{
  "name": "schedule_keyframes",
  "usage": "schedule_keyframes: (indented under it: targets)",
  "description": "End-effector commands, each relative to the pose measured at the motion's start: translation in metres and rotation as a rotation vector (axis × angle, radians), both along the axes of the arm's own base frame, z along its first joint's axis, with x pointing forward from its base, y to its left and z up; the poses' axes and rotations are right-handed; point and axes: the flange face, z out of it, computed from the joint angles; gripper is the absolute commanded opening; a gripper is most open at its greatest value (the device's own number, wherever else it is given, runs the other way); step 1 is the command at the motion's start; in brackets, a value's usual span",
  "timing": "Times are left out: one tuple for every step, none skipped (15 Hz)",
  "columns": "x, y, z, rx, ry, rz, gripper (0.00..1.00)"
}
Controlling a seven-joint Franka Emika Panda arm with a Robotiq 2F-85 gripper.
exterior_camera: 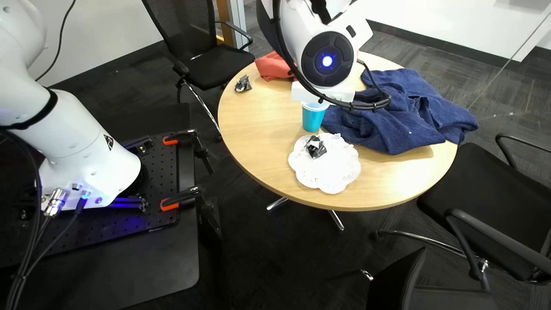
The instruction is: Take the pen from the table and place it in the blue cup
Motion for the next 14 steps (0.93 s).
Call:
schedule_keyframes:
  targets:
    - [0.016,0.005,-0.017,0.022,-0.008,0.007,0.03]
    - [0.018,0.007,-0.023,0.027,0.0,0.01,0.03]
    - [0.021,0.009,-0.029,0.028,0.006,0.011,0.03]
    - [0.024,0.011,-0.034,0.031,0.011,0.013,0.03]
    - [0.027,0.013,-0.04,0.034,0.016,0.017,0.03]
    - [0.03,0.015,-0.045,0.038,0.019,0.018,0.03]
    - [0.032,0.016,-0.05,0.043,0.023,0.02,0.03]
    - [0.035,0.017,-0.055,0.05,0.026,0.02,0.03]
    - [0.037,0.018,-0.059,0.056,0.028,0.019,0.03]
    - [0.039,0.018,-0.062,0.065,0.03,0.014,0.03]
    - [0.042,0.018,-0.066,0.073,0.031,0.009,0.03]
    - [0.044,0.017,-0.069,0.079,0.031,0.004,0.03]
    - [0.046,0.016,-0.072,0.084,0.032,0.002,0.03]
    - [0.048,0.016,-0.076,0.088,0.034,-0.001,0.03]
